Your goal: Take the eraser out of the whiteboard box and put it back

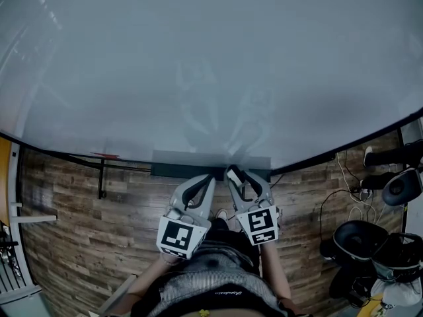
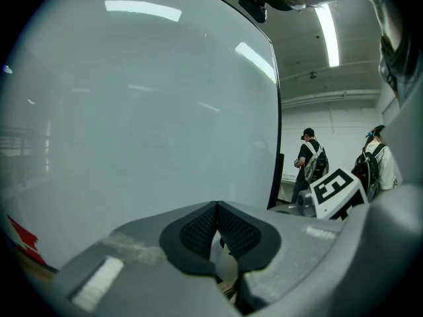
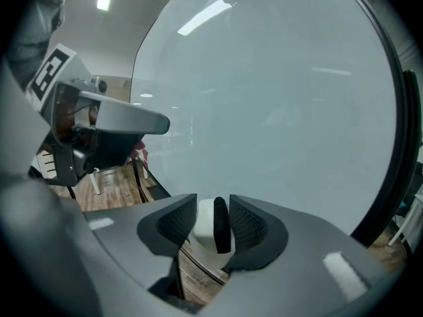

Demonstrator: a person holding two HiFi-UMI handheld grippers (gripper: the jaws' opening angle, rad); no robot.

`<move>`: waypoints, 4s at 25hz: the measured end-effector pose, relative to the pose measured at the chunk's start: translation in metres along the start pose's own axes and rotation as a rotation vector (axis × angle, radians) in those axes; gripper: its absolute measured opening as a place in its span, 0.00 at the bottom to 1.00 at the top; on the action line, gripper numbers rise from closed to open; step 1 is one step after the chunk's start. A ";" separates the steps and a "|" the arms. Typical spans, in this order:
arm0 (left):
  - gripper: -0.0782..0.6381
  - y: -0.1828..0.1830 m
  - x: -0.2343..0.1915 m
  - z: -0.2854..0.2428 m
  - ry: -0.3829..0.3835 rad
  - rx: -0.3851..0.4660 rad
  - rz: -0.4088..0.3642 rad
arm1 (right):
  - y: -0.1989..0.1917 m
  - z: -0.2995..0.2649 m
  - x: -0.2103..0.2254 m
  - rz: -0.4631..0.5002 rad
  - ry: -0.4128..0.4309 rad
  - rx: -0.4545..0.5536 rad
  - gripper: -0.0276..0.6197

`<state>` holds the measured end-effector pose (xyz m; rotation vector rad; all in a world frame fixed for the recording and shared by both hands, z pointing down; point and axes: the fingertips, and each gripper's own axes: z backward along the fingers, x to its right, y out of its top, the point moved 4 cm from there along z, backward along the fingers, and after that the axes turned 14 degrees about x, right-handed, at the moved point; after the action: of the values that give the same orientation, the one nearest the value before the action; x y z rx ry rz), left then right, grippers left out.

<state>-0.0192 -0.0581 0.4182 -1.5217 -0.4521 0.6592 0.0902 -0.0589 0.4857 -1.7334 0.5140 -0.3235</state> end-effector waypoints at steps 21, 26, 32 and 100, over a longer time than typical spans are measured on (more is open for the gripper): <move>0.11 -0.004 -0.023 0.001 0.072 -0.021 0.001 | -0.016 -0.026 0.011 -0.057 0.066 -0.053 0.42; 0.11 -0.006 -0.026 0.000 0.067 -0.020 -0.022 | -0.027 -0.027 0.015 -0.076 0.036 -0.092 0.42; 0.11 -0.003 -0.027 0.001 0.080 -0.016 0.006 | -0.028 -0.025 0.017 -0.134 0.055 -0.080 0.43; 0.11 -0.008 -0.010 0.018 0.029 -0.033 -0.015 | -0.031 -0.023 0.022 -0.096 -0.096 -0.028 0.30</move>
<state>-0.0379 -0.0502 0.4274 -1.5556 -0.4534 0.6199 0.1029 -0.0843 0.5194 -1.7950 0.3674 -0.3009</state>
